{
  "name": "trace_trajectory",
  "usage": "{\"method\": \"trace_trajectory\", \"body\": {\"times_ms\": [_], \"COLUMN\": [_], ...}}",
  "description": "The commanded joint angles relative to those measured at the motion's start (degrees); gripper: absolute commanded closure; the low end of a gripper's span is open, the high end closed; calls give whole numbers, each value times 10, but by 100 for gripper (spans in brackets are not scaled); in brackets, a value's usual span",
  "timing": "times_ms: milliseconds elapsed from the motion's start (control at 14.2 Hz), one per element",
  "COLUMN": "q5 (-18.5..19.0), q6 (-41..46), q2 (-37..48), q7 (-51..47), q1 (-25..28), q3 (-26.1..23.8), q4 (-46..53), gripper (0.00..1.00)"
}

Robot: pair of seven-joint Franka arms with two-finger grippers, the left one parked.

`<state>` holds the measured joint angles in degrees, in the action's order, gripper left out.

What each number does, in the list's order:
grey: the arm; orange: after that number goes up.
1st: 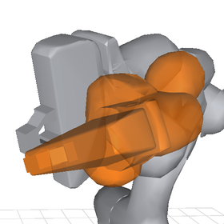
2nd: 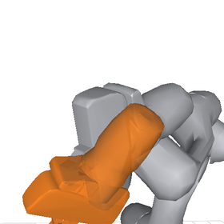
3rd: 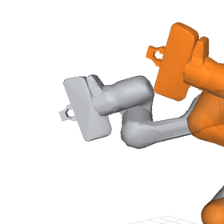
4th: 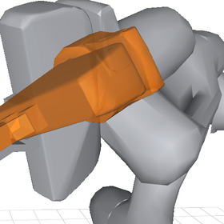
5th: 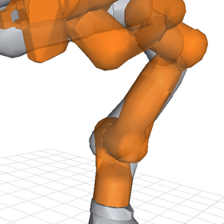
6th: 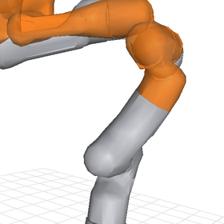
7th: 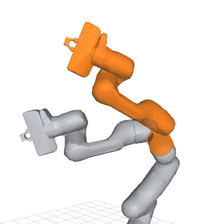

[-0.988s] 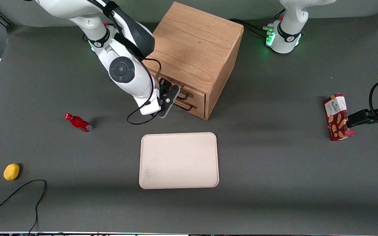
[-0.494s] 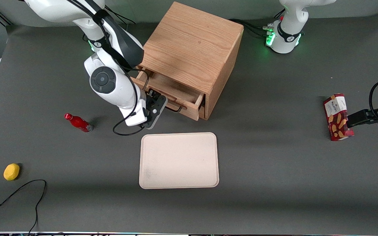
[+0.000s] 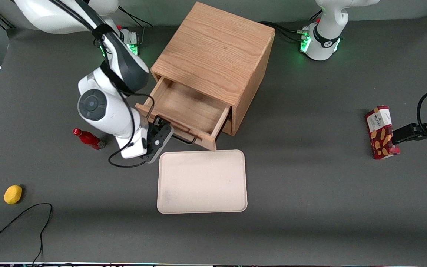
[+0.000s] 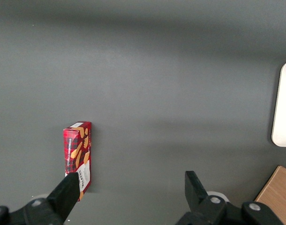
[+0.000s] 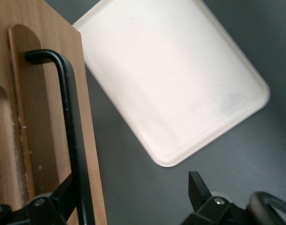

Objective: Open upper drawer
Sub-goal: 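Pull the handle outward with the right gripper, sliding the drawer open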

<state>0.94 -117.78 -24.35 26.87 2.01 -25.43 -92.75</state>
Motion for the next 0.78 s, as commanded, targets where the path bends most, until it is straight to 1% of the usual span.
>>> {"method": "trace_trajectory", "body": {"times_ms": [0,212,635,706], "q5": [-1,-1,-3,-16], "q6": [-6,-8,-4,0], "q2": [-20,-26,-24,-20], "q7": [14,13,10,10], "q1": [4,4,8,8], "q3": [35,55,55,55], "q4": [42,56,58,62], "gripper": [0,0,0,0]}}
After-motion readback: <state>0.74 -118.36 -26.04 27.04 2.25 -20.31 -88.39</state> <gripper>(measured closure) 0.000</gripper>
